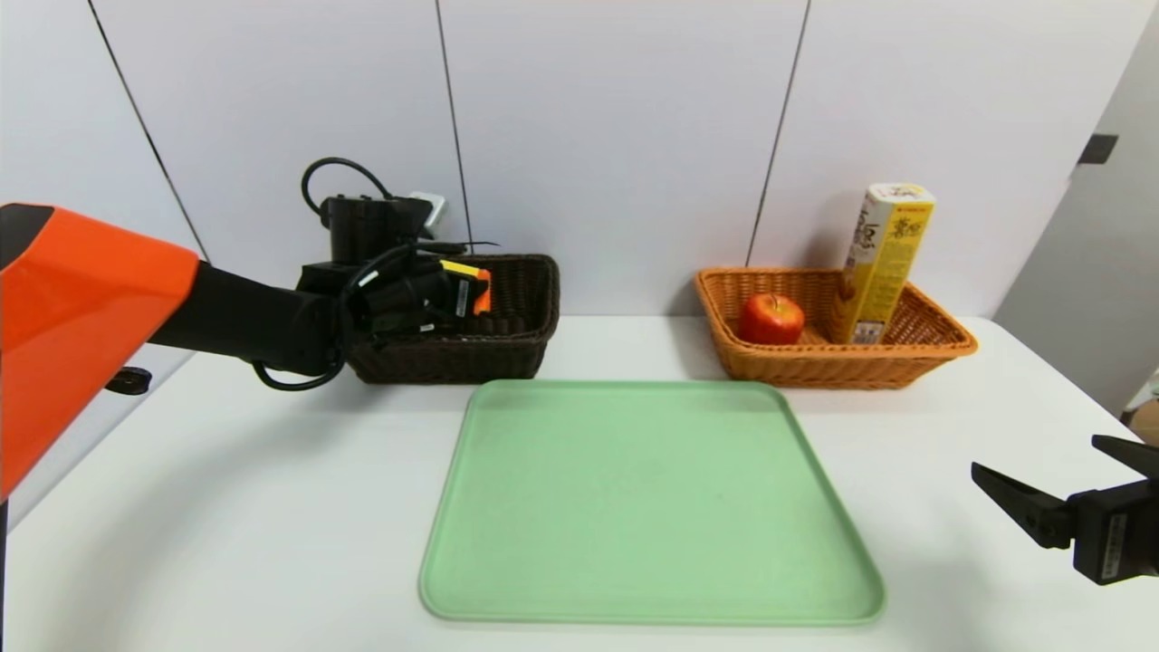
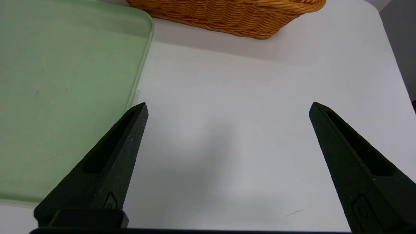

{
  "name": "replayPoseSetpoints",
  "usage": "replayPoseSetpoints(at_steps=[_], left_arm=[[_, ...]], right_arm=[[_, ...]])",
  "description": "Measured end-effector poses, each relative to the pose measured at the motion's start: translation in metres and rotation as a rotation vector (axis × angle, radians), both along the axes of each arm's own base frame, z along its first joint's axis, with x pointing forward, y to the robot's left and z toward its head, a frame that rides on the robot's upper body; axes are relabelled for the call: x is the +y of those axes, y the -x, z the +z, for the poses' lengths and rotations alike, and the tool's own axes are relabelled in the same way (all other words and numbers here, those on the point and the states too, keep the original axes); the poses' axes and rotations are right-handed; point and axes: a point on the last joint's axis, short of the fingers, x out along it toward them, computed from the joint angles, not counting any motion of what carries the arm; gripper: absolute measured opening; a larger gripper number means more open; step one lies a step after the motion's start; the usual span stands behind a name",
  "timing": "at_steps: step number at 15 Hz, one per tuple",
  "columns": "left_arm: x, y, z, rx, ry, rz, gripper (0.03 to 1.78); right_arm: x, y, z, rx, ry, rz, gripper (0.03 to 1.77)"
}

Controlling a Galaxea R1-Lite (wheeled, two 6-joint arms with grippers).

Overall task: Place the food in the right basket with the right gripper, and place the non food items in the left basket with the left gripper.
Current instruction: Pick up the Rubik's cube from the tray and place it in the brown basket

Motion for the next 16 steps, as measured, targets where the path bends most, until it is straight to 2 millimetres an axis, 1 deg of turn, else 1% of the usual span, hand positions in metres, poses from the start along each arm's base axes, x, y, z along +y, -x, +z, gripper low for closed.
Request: replayPoseSetpoints(at_steps=[7, 8, 10, 12, 14, 16], left_arm=[[0.001, -0.003, -0.006, 0.015, -0.013, 0.038, 0.92], [0.001, -0.004, -0.006, 0.013, -0.012, 0.04, 0.97], [0.001, -0.004, -0.004, -0.004, -0.003, 0.041, 1.14], [0.001, -0.005, -0.002, -0.018, 0.004, 0.041, 1.27], [0.002, -0.004, -0.001, -0.022, 0.004, 0.044, 1.37], [0.003, -0.002, 0.005, -0.033, 0.008, 0.045, 1.44]], right_arm=[[0.0, 0.0, 0.0, 0.001, -0.003, 0.0, 1.71], [0.0, 0.0, 0.0, 0.001, -0.003, 0.0, 1.71], [0.0, 0.0, 0.0, 0.003, -0.004, 0.0, 1.71], [0.0, 0.0, 0.0, 0.004, -0.005, -0.001, 1.71], [0.0, 0.0, 0.0, 0.002, -0.005, -0.002, 1.71], [0.0, 0.0, 0.0, -0.002, -0.006, -0.002, 1.71]])
